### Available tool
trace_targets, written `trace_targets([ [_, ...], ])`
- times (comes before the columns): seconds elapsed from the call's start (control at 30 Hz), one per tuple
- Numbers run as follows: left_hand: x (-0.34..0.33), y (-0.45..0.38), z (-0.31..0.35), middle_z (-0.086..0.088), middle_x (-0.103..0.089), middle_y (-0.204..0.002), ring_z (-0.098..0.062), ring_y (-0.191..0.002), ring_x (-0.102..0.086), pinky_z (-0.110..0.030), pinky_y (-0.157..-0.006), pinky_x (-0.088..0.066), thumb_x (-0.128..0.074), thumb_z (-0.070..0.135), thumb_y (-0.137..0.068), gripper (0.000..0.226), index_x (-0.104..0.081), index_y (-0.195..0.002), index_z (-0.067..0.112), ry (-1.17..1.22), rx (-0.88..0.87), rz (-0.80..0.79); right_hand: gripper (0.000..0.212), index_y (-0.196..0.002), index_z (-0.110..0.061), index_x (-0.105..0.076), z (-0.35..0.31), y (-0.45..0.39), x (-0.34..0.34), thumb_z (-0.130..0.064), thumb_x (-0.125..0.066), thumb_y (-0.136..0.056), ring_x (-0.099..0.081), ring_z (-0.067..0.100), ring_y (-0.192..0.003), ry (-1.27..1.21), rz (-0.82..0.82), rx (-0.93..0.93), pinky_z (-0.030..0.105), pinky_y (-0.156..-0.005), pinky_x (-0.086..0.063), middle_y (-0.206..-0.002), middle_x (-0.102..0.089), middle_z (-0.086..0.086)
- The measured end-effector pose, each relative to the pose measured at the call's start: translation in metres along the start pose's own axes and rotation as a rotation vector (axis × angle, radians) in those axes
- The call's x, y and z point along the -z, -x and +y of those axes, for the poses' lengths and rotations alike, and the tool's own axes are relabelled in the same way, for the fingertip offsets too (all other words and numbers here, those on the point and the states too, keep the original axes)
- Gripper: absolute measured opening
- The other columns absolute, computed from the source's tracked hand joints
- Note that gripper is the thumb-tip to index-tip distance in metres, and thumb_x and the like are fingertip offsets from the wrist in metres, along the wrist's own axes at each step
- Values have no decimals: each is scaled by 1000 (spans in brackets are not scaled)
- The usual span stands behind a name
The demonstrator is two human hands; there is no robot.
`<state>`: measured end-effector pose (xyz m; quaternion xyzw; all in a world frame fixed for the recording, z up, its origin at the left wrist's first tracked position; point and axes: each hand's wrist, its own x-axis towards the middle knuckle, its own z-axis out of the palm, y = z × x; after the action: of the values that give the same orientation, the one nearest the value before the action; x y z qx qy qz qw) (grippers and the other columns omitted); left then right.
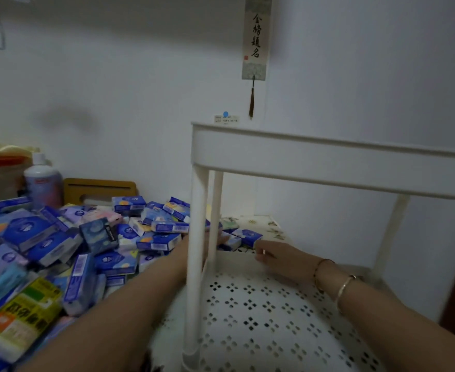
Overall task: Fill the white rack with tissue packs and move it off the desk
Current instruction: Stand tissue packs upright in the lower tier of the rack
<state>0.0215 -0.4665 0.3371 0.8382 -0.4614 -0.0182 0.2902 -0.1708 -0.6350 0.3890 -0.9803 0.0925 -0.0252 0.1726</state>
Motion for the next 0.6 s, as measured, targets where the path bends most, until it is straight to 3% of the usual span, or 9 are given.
trace_targets([
  [0.03, 9, 4, 1, 18, -45, -138, 1, -130, -41, 5, -91, -27, -53, 34, -92, 46, -46, -137, 31, 66, -18, -28, 22, -80, -24, -40, -4, -5, -2, -28, -37, -102, -41, 12, -72, -1, -8, 16, 23, -64, -33, -83, -47, -3],
  [0.1, 24, 12, -8, 19, -53, -131, 9, -121, -47, -13, -102, -38, -56, 40, -87, 45, -50, -131, 35, 174, -40, -5, 24, -77, -23, -39, -12, -14, -6, -26, -39, -102, -35, 10, -65, -13, -24, 47, 22, -60, -29, -76, -41, -4],
  [0.2, 45, 35, -14, 16, -64, -103, 14, -96, -58, -18, -90, -51, -63, 38, -88, 27, -58, -114, 37, 336, -56, 212, 30, -72, -23, -36, -31, -32, -16, -24, -42, -101, -32, 10, -60, -60, -19, 89, 23, -61, -28, -72, -37, -3],
  [0.23, 53, 46, -13, 16, -65, -102, 11, -96, -60, -21, -89, -53, -63, 32, -89, 23, -60, -109, 41, 397, -32, 227, 31, -71, -24, -35, -39, -37, -19, -24, -43, -100, -33, 9, -60, -75, -10, 108, 22, -60, -29, -71, -38, -3],
  [0.33, 66, 69, -11, 12, -66, -113, -10, -111, -61, -38, -97, -50, -62, 15, -77, 39, -62, -102, 45, 512, 10, 257, 31, -69, -22, -37, -58, -54, -28, -24, -48, -98, -36, 9, -60, -85, 2, 150, 21, -58, -29, -69, -40, -3],
  [0.47, 71, 84, -7, 15, -65, -100, 9, -94, -62, -21, -85, -49, -63, 5, -87, 38, -55, -95, 41, 422, 15, 363, 27, -76, -16, -44, -74, -71, -29, -32, -59, -93, -41, 11, -62, -335, 87, 159, 23, -62, -35, -72, -46, 0],
  [0.53, 70, 84, -7, 8, -65, -100, 2, -91, -64, -24, -82, -52, -57, 4, -91, 35, -51, -98, 38, 374, 23, 392, 34, -76, -17, -41, -72, -82, -24, -42, -60, -90, -42, 13, -58, -451, 240, 97, 23, -57, -32, -68, -44, 1],
  [0.6, 67, 78, -3, -1, -64, -102, -6, -88, -67, -31, -82, -55, -51, 1, -93, 29, -50, -100, 30, 376, 47, 418, 43, -95, -14, -47, -66, -93, -22, -54, -60, -85, -56, 24, -79, -279, 258, -38, 27, -64, -37, -88, -53, 9],
])
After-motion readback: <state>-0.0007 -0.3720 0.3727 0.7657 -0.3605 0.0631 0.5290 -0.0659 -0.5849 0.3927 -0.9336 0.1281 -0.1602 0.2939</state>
